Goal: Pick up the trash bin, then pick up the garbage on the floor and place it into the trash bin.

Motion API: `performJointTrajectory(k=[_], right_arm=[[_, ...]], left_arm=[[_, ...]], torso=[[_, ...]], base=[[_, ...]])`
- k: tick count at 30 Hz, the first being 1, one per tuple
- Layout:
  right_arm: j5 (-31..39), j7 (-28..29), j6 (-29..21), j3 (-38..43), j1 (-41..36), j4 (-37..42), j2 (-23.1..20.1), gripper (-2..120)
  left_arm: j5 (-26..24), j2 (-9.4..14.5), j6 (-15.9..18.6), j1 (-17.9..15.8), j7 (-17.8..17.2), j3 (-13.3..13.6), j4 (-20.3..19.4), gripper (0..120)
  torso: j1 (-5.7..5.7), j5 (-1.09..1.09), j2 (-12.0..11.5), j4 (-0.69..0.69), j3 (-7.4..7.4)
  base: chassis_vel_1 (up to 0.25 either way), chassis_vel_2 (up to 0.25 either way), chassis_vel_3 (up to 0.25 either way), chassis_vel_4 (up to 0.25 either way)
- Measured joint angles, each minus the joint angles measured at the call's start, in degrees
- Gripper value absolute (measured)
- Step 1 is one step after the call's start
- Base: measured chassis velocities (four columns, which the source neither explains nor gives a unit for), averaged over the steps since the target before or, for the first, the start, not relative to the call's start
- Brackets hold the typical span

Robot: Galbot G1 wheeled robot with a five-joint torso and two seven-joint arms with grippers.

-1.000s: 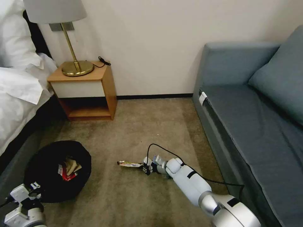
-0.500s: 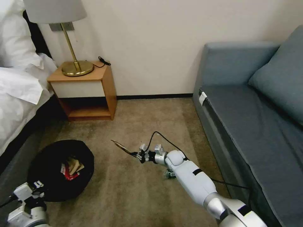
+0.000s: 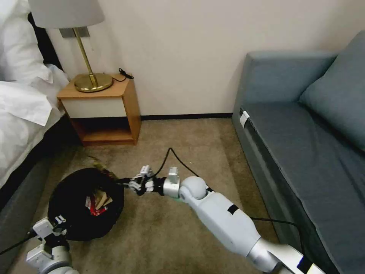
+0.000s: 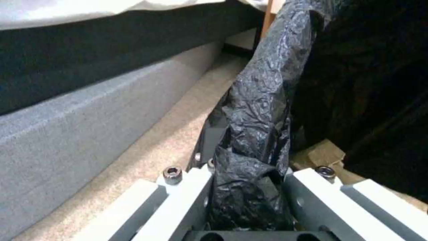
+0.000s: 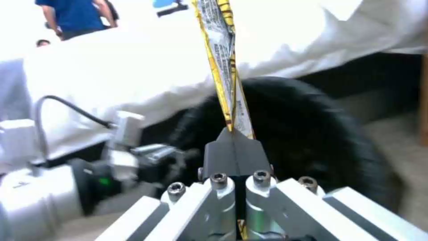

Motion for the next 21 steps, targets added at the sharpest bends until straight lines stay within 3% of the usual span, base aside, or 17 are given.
performJointTrajectory(k=[5,13,21], right_arm=[[-1.88,0.77,-0.69,-2.09,-0.28,-0.97,1.56,0],[-9.79,7.58,4.90,-2.60,-0.17,-12.42,5.30,0],[-13.88,8.86,8.44,-2.58,-1.03,-15.41,5.31,0]], left_arm=[[0.82,-0.63,-0.18,1.36,-0.01,0.76,-2.20,2],[2.30,-1.98,-0.79,3.07,0.02,2.15,-4.18,2],[2.29,-1.97,-1.01,3.07,0.05,1.94,-4.22,2]], torso=[[0.00,0.00,0.01,0.00,0.00],[0.00,0.00,0.00,0.00,0.00],[0.00,0.00,0.00,-0.01,0.00]], base=[[0.000,0.000,0.000,0.000],[0.000,0.000,0.000,0.000],[0.000,0.000,0.000,0.000]])
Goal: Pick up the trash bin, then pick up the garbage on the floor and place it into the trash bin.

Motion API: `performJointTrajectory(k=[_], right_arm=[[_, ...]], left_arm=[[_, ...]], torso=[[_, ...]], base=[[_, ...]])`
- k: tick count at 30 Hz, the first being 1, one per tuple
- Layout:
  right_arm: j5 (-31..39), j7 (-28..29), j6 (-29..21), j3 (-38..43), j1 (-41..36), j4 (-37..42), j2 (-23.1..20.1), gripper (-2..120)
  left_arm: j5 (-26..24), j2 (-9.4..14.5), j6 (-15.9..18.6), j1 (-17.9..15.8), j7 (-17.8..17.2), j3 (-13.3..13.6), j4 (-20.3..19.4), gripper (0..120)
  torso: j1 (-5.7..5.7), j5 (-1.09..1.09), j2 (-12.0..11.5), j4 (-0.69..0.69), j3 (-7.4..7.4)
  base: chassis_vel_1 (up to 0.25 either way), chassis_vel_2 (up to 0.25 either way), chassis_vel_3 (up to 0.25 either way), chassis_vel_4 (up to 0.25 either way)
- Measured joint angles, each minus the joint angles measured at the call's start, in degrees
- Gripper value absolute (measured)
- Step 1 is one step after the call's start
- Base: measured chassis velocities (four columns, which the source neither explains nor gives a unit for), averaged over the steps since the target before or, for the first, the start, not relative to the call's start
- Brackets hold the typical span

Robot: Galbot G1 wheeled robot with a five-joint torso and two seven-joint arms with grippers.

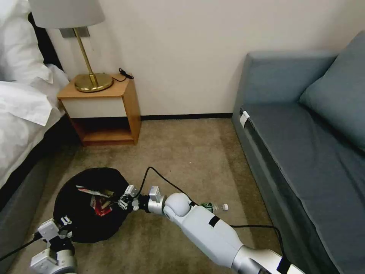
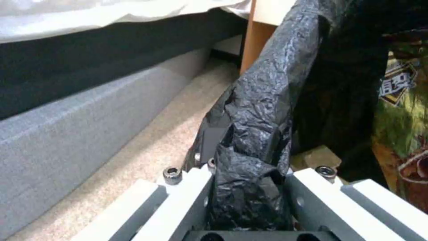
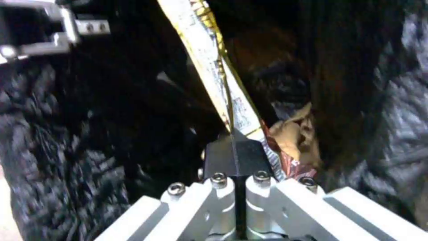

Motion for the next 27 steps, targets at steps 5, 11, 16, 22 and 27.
performJointTrajectory(k=[5,11,16,22,27], right_arm=[[-0.23,0.91,0.70,-0.02,-0.52,-0.08,-0.04,12],[0.52,1.19,1.33,0.83,-1.59,1.55,-0.87,38],[2.79,1.07,1.94,0.95,-2.67,5.50,-1.86,53],[4.67,1.05,2.12,0.91,-3.63,10.75,-3.06,76],[4.59,1.04,2.49,1.81,-5.22,14.02,-4.42,95]], left_arm=[[-0.07,0.10,0.00,-0.20,0.03,-0.01,0.03,2],[-0.47,0.66,0.00,-0.79,0.03,-0.72,1.38,2],[-1.15,1.05,-0.11,-1.27,0.03,-1.38,1.98,2],[-1.83,1.57,-0.22,-1.74,0.02,-1.93,2.50,2],[-1.80,1.89,-0.09,-1.60,-0.03,-1.95,2.28,2]], torso=[[0.00,0.00,0.00,0.00,0.00],[0.00,0.00,0.00,0.00,0.00],[0.00,0.00,0.00,0.00,0.00],[0.00,0.00,0.00,0.00,0.00],[0.00,0.00,0.00,0.00,0.00]], base=[[0.000,0.000,0.000,0.000],[0.000,0.000,0.000,0.000],[0.000,0.000,0.000,0.000],[0.000,0.000,0.000,0.000],[0.000,0.000,0.000,0.000]])
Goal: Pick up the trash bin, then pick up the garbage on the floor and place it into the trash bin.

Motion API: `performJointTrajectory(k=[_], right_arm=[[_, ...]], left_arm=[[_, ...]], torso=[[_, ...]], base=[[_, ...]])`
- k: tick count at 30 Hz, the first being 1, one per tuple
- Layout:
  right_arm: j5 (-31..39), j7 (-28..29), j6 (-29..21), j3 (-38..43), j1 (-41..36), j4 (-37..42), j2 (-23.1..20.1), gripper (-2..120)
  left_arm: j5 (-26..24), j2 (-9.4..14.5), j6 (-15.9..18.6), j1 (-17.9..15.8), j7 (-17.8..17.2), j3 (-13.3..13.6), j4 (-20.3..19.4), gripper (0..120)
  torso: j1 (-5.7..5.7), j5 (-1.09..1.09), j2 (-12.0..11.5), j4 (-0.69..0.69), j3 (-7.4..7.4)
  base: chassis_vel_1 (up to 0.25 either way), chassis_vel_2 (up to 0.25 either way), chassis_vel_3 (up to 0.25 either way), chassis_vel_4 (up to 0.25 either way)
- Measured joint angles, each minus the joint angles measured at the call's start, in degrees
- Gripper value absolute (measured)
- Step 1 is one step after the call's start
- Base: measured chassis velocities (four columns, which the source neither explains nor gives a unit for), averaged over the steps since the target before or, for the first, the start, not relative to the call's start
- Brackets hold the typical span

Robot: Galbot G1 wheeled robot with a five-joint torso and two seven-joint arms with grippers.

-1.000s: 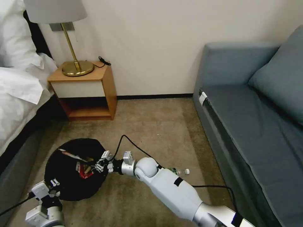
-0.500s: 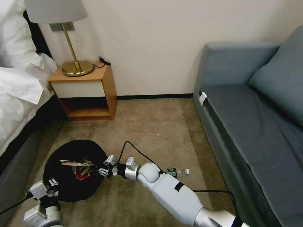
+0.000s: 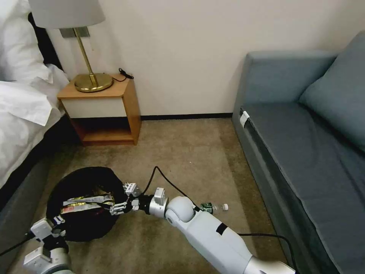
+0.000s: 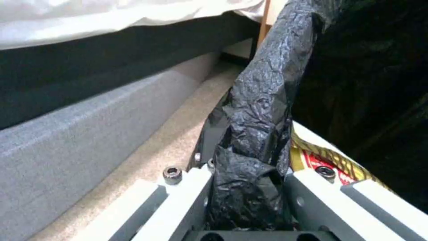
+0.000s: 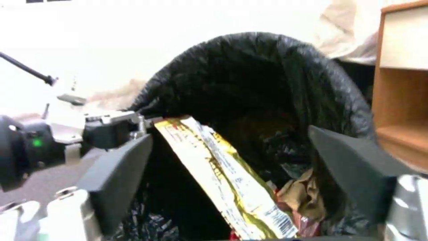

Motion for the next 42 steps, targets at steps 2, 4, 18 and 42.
performJointTrajectory(k=[2,4,18,42], right_arm=[[-0.16,0.04,0.24,0.50,-0.64,0.84,-0.41,98],[-0.46,0.05,0.52,1.47,-1.57,2.08,-1.30,100],[-4.75,-3.02,-1.64,11.80,-6.31,9.71,-9.76,100],[-40.74,-15.80,4.55,27.53,-5.52,-10.18,-18.37,100]], left_arm=[[0.01,0.06,0.03,0.01,0.00,-0.05,-0.05,2],[-0.05,0.14,0.04,0.14,-0.03,-0.19,-0.19,2],[-0.95,2.69,-0.71,0.76,0.39,-1.46,-1.30,2],[1.86,-0.86,-3.32,2.69,1.07,-1.55,-0.57,2]], torso=[[0.00,0.00,0.00,0.00,0.00],[0.00,0.00,0.00,0.00,0.00],[0.00,0.02,0.00,0.00,0.00],[0.00,0.00,0.00,0.00,0.00]], base=[[0.000,0.000,0.000,0.000],[0.000,0.000,0.000,0.000],[0.000,0.000,0.000,0.000],[0.000,0.000,0.000,0.000]])
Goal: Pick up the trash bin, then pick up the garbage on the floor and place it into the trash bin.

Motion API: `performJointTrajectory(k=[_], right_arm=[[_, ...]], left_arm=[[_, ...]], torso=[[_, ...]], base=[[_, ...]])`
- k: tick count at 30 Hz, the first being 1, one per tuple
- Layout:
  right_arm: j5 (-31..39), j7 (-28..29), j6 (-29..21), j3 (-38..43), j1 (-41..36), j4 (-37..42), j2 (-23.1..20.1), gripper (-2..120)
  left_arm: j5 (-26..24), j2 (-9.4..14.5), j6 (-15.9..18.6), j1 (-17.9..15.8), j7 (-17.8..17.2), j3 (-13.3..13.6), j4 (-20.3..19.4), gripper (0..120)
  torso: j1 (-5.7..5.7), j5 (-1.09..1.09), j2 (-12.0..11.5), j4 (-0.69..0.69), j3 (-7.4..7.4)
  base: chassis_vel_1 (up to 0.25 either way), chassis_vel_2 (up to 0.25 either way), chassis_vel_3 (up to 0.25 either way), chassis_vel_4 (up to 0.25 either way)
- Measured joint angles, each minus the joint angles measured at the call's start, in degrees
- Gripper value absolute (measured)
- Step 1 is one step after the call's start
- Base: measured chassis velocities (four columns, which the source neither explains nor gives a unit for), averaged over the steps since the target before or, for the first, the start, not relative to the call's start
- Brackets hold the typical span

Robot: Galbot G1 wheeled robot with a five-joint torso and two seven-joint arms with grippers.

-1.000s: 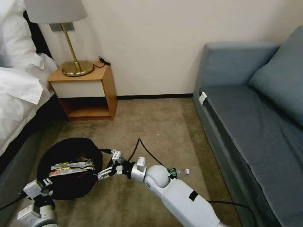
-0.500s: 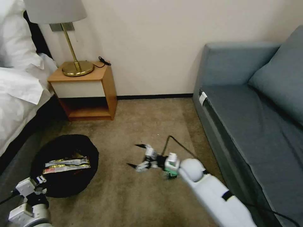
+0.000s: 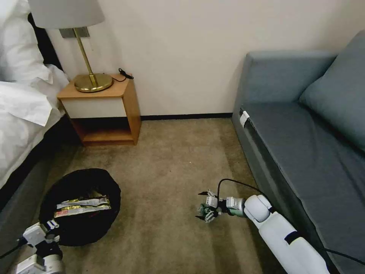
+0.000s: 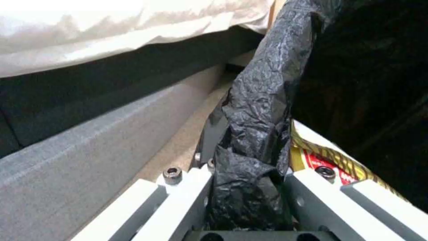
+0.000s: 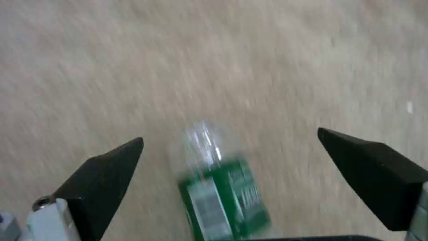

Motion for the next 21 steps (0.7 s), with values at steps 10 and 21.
performJointTrajectory(k=[10,21], right_arm=[[-2.13,1.30,1.04,0.64,4.72,-11.05,1.58,98],[-2.78,2.03,0.51,-0.70,7.65,-17.37,4.31,94]], left_arm=[[0.36,0.09,-1.07,0.45,0.18,-0.16,0.18,2],[0.46,-0.31,-1.06,0.37,0.27,-0.15,0.29,2]], torso=[[0.00,-0.01,0.00,0.00,0.00],[0.00,-0.01,0.00,0.00,0.00]], base=[[0.000,0.000,0.000,0.000],[0.000,0.000,0.000,0.000]])
